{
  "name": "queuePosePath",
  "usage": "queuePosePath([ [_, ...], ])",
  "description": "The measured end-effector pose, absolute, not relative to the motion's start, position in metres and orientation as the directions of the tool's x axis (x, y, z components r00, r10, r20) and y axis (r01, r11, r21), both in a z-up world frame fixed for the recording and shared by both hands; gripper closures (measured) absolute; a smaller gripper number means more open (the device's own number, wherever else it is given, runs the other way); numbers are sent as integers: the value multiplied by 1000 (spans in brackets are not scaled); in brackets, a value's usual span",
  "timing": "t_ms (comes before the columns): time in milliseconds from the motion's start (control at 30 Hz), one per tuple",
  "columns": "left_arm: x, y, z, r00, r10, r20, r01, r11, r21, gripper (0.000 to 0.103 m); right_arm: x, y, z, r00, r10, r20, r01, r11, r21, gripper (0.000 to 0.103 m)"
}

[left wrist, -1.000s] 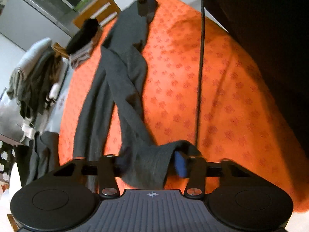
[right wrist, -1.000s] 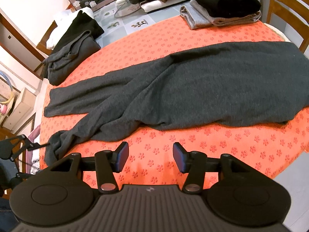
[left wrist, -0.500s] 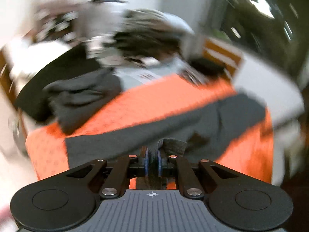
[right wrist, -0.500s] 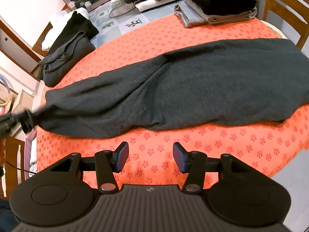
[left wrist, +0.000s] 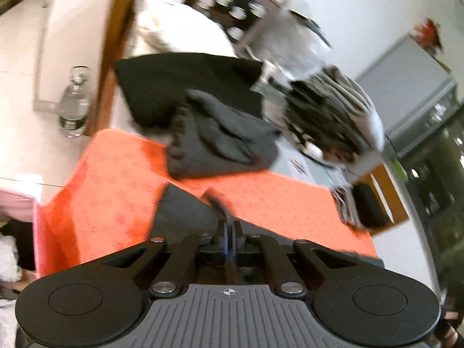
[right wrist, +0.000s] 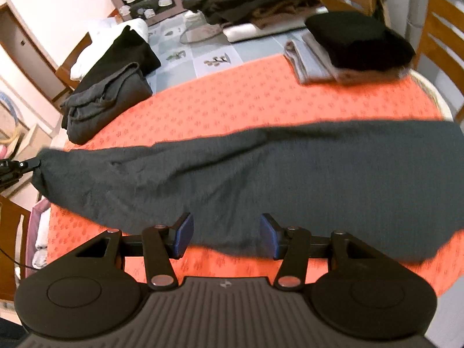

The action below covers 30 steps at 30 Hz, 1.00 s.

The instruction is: Fold clothes

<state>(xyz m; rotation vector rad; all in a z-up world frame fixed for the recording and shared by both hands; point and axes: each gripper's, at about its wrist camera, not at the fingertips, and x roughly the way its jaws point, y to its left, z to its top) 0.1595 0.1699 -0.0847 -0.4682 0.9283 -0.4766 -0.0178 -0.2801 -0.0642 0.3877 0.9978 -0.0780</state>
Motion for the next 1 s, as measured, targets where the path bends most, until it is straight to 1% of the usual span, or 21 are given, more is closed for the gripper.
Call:
queuePosePath([
  [167, 161, 177, -90, 542, -524, -657, 114, 820, -560, 100, 18, -282, -66, 538, 119, -834, 156, 959, 237, 46],
  [233, 159, 179, -91, 549, -513, -660, 100, 824, -557, 100, 35, -280, -68, 533, 114, -839, 95, 977, 193, 46],
  [333, 155, 180, -91, 557, -496, -666, 87, 833, -547, 100, 64, -278, -71, 519, 105, -848, -24, 994, 108, 46],
  [400, 152, 178, -90, 564, -481, -671, 85, 843, -532, 100, 84, -277, -75, 501, 125, -857, -119, 990, 75, 47],
  [500, 151, 171, -91, 560, -467, -684, 112, 861, -496, 99, 112, -271, -85, 449, 132, -884, -265, 964, 10, 47],
  [600, 153, 154, -97, 537, -438, -721, 178, 894, -411, 96, 129, -263, -93, 397, 160, -904, -370, 929, 2, 47],
  [633, 154, 148, -99, 530, -427, -733, 200, 903, -381, 89, 133, -262, -95, 382, 167, -909, -396, 918, 2, 47],
  [700, 156, 140, -106, 517, -413, -750, 224, 911, -347, 82, 137, -257, -98, 354, 179, -918, -443, 897, 4, 49],
  [767, 159, 134, -113, 515, -389, -764, 237, 921, -309, 75, 140, -254, -102, 329, 178, -927, -466, 885, 5, 60],
  [800, 161, 132, -116, 519, -369, -771, 237, 929, -285, 68, 141, -253, -103, 320, 177, -931, -474, 881, 4, 63],
  [833, 163, 130, -119, 527, -343, -778, 233, 938, -256, 61, 140, -254, -105, 312, 174, -934, -473, 881, 7, 70],
  [867, 165, 128, -121, 536, -324, -780, 232, 944, -234, 58, 140, -255, -107, 304, 172, -937, -472, 882, 9, 79],
  [900, 166, 127, -123, 544, -306, -781, 231, 950, -211, 56, 140, -256, -108, 296, 170, -940, -471, 882, 11, 83],
  [933, 167, 126, -124, 544, -308, -780, 239, 949, -207, 56, 140, -256, -110, 287, 165, -944, -465, 885, 14, 91],
  [1000, 170, 124, -128, 533, -318, -784, 251, 944, -212, 58, 137, -258, -111, 283, 167, -945, -451, 892, 23, 95],
])
